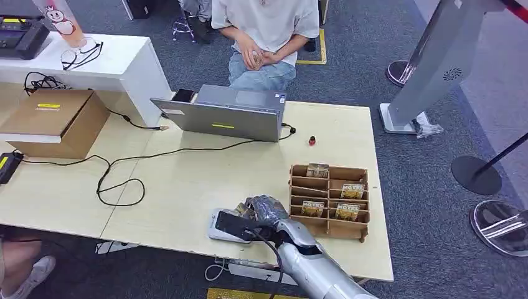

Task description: Pass the card to the sensor for recognition and then transmit it.

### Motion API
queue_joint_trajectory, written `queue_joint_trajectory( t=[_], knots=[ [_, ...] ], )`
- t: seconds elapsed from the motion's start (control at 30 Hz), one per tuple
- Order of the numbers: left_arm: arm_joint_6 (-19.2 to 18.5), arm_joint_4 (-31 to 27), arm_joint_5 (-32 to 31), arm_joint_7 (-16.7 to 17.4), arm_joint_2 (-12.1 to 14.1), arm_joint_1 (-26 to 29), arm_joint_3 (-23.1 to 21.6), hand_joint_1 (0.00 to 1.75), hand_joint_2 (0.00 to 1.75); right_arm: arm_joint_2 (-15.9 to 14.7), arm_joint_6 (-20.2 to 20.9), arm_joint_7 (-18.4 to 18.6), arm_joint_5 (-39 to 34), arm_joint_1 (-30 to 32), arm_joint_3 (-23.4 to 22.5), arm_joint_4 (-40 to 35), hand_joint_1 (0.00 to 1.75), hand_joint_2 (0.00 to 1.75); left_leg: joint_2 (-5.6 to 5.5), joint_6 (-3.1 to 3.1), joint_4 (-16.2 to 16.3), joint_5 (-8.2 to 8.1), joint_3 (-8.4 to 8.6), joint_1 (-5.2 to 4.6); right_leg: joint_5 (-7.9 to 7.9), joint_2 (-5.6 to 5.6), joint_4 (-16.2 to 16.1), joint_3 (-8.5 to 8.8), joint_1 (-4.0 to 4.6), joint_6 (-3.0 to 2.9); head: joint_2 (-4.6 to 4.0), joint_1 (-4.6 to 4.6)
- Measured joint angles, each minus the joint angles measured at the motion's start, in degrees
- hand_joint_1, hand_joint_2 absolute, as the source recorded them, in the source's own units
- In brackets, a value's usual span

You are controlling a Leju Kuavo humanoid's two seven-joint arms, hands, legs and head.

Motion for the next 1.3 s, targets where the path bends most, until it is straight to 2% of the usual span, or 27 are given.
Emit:
queue_joint_trajectory(
  t=[0.93,1.3],
  knots=[
    [0.0,-0.02,1.22,0.15,0.02,0.02,-1.36,0.0,0.0,0.61,0.48,-0.13,1.29,-0.02,0.0,0.09,1.75,1.75,0.01,0.0,0.0,0.0,0.0,0.0,0.0,0.0,0.0,0.0,0.0,0.0,0.0,0.0],
    [0.0,-0.02,2.21,0.15,0.02,0.05,-1.55,0.0,0.0,0.77,0.59,-1.66,1.47,0.09,0.0,-0.63,1.75,1.75,0.01,0.0,0.0,0.0,0.0,0.01,-0.01,0.0,0.0,0.0,0.01,-0.01,0.0,0.0]
  ],
)
